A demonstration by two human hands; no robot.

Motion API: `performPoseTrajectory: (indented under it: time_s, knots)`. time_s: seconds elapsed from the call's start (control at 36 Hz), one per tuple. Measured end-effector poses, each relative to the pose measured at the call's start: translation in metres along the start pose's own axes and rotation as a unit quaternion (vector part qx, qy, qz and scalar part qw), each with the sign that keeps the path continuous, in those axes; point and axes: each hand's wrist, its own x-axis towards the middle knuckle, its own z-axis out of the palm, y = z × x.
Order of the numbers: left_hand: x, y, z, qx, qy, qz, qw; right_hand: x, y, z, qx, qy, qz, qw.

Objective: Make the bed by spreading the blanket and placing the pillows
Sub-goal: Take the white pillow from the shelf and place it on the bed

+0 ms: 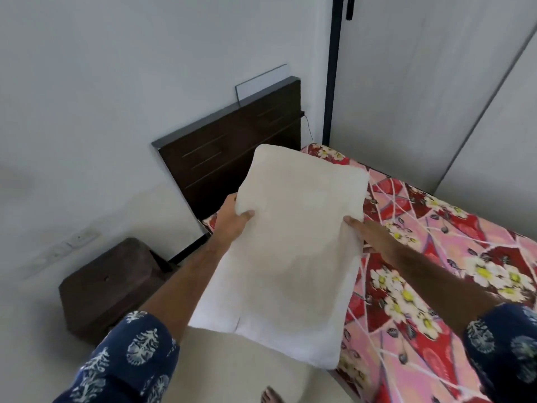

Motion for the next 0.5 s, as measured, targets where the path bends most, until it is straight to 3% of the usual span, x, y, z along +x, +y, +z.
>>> performPoseTrajectory:
  time_s: [0.5]
  knots:
    - [0.313,-0.075,-0.048,0.134,-0.078,0.043,0.987,0.227,-0.054,0.179,0.146,-0.020,0.131,0.980]
